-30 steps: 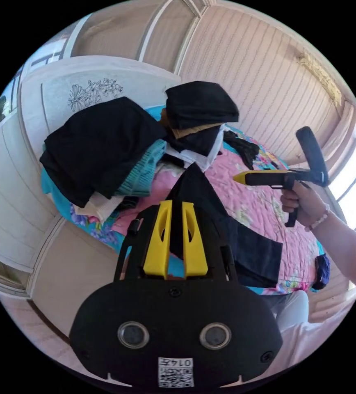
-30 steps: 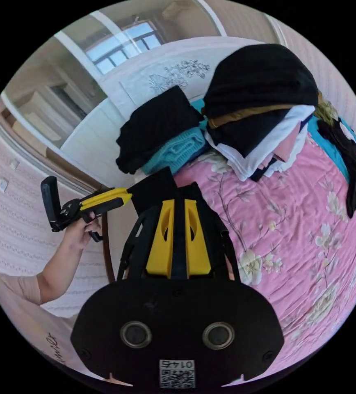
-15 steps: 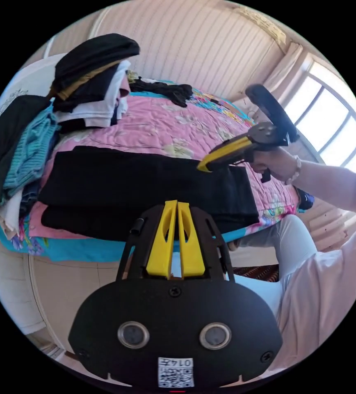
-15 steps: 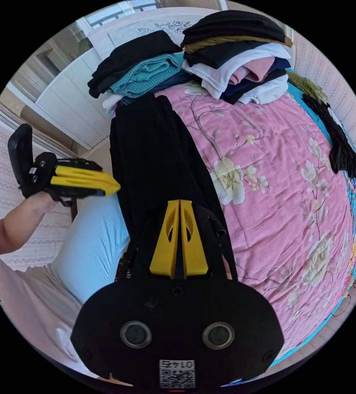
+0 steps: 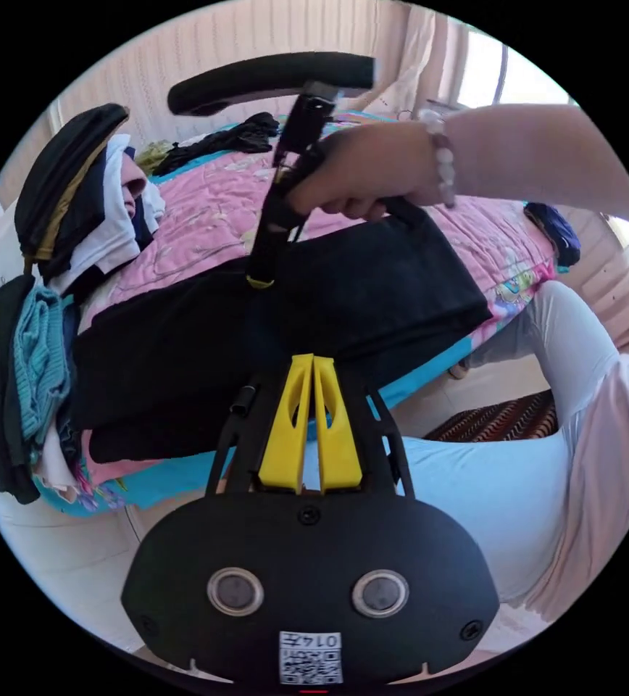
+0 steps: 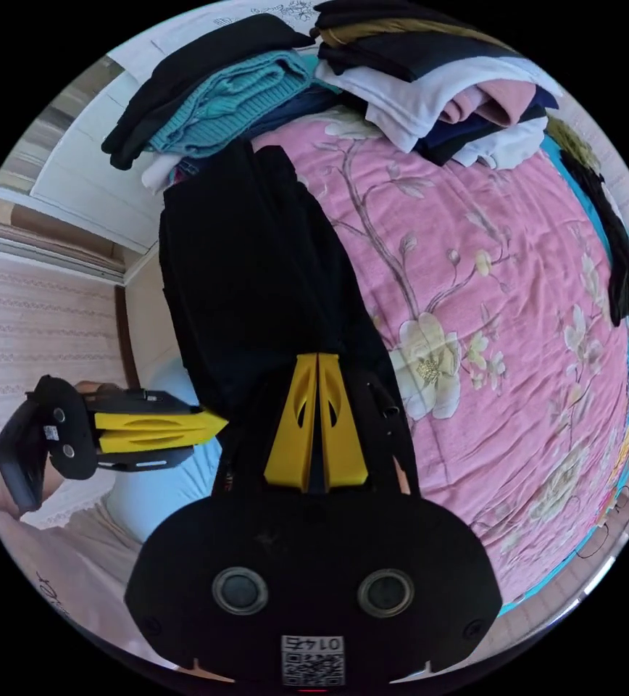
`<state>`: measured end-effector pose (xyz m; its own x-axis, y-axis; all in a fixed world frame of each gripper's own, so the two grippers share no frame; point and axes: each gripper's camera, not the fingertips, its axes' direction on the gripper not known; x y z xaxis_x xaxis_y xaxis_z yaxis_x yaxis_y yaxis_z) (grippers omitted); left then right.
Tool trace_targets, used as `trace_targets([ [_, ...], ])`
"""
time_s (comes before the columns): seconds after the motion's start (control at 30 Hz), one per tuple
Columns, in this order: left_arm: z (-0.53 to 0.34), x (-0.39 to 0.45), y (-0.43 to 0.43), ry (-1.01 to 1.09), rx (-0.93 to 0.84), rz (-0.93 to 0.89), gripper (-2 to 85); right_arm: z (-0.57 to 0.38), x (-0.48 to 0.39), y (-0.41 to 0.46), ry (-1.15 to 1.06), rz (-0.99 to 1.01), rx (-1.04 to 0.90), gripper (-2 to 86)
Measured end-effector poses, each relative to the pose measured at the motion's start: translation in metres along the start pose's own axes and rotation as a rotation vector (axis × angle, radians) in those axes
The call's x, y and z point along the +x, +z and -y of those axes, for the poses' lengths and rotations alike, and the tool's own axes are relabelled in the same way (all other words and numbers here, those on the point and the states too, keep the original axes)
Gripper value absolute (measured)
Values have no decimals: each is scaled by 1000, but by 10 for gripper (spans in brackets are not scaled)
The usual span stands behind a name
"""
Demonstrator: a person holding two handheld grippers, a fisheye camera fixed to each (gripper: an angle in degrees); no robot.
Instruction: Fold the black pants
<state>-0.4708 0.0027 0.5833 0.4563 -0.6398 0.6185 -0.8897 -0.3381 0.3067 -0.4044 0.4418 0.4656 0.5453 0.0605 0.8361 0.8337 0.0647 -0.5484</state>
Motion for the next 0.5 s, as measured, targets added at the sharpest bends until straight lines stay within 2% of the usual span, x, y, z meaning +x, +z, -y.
trace_targets([
  [0.07, 1, 17, -1, 37, 22, 14, -10, -7, 0, -14, -3, -77, 77, -4],
  [0.1, 3, 24, 10, 36, -19, 22, -10, -9, 2, -9, -11, -105, 53, -4],
  [0.13, 3, 30, 26, 26, -72, 25, -10, -12, 4, -1, -17, -114, 28, -4],
  [0.27, 9, 44, 29, 47, -75, 41, -8, -34, 12, -17, 8, -112, 86, -4],
  [0.37, 10, 59, 12, 43, -4, 40, -4, -65, 31, -56, 33, -25, 124, -2],
  [0.5, 18, 100, -16, 73, 173, 18, 52, -176, 72, -127, 159, 99, 382, 11],
])
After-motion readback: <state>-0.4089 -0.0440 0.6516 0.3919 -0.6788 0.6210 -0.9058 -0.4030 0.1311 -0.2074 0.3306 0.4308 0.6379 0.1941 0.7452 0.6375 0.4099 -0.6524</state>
